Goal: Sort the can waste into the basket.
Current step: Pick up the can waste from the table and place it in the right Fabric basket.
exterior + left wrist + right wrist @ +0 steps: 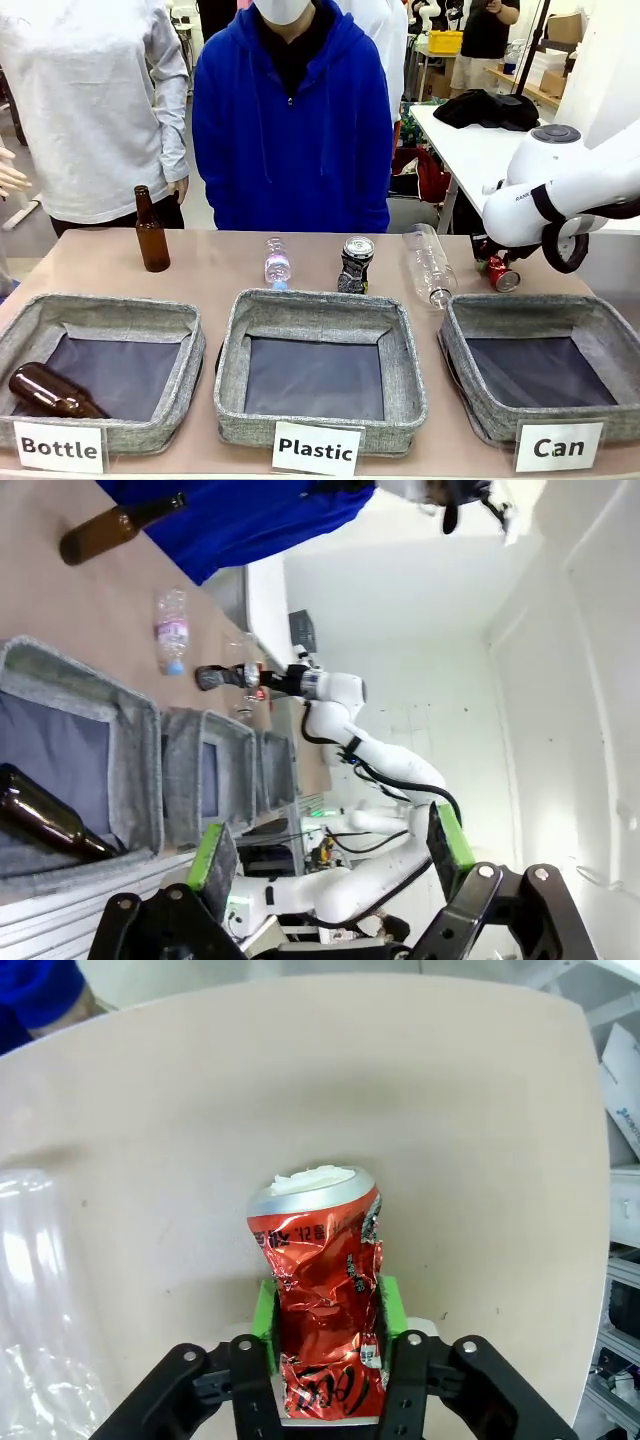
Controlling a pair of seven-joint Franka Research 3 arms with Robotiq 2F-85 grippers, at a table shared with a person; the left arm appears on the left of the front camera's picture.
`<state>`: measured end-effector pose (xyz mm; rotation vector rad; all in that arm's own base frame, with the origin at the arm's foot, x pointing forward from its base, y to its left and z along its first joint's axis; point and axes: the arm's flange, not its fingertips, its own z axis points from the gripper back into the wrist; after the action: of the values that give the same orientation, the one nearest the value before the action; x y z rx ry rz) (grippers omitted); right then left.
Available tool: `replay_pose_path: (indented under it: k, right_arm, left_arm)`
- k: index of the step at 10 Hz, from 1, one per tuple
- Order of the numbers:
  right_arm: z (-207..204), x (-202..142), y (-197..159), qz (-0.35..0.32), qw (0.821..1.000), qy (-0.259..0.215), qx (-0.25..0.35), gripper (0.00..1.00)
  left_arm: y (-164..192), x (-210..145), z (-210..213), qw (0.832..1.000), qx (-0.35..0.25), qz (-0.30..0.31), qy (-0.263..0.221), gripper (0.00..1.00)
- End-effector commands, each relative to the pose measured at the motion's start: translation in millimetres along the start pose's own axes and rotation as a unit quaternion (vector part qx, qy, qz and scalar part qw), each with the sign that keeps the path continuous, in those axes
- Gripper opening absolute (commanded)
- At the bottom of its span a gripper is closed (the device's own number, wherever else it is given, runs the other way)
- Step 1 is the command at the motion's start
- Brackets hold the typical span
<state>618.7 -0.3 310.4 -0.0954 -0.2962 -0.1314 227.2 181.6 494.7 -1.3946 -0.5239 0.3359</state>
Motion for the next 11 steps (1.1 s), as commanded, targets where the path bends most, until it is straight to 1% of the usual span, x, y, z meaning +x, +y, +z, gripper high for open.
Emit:
replay_pose_path:
  k: [1,2,3,4,5,6,7,8,9,11]
  right_arm:
    - [6.0,0.5,0.4,0.003,1.000,0.011,0.002,0.06]
    - [5.1,-0.9,-0.9,0.004,1.000,0.014,0.002,0.00]
    - [5.4,0.0,-1.3,0.002,1.000,0.015,0.005,0.00]
    - [5.2,1.6,-2.8,-0.001,1.000,0.015,0.006,0.00]
    - [5.1,1.3,-4.1,-0.002,1.000,0.017,0.006,0.07]
    - [4.3,-0.6,-3.7,-0.001,1.000,0.019,0.005,0.07]
    - [4.2,1.0,-4.0,-0.004,1.000,0.020,0.004,0.00]
    - [4.3,2.6,-3.5,-0.006,1.000,0.021,0.004,0.07]
    - [4.7,1.8,-3.8,-0.006,1.000,0.021,0.004,0.00]
    - [5.1,0.1,-4.9,-0.007,1.000,0.019,0.005,0.00]
  left_arm:
    - [18.9,-9.3,-54.4,0.999,0.040,-0.006,-0.013,1.00]
    - [34.0,-8.0,-69.7,0.998,0.063,-0.003,-0.006,1.00]
    - [48.0,-7.2,-80.4,0.995,0.095,-0.007,-0.004,1.00]
    - [59.8,-6.1,-88.2,0.994,0.112,-0.011,-0.008,1.00]
    - [64.3,-4.8,-92.1,0.994,0.102,0.010,-0.022,1.00]
    - [31.2,38.4,-65.1,0.995,0.101,-0.001,-0.001,1.00]
    - [31.2,38.4,-65.1,0.995,0.101,-0.001,-0.001,1.00]
    - [31.2,38.4,-65.1,0.995,0.101,-0.001,-0.001,1.00]
    - [31.2,38.4,-65.1,0.995,0.101,-0.001,-0.001,1.00]
    - [31.2,38.4,-65.1,0.995,0.101,-0.001,-0.001,1.00]
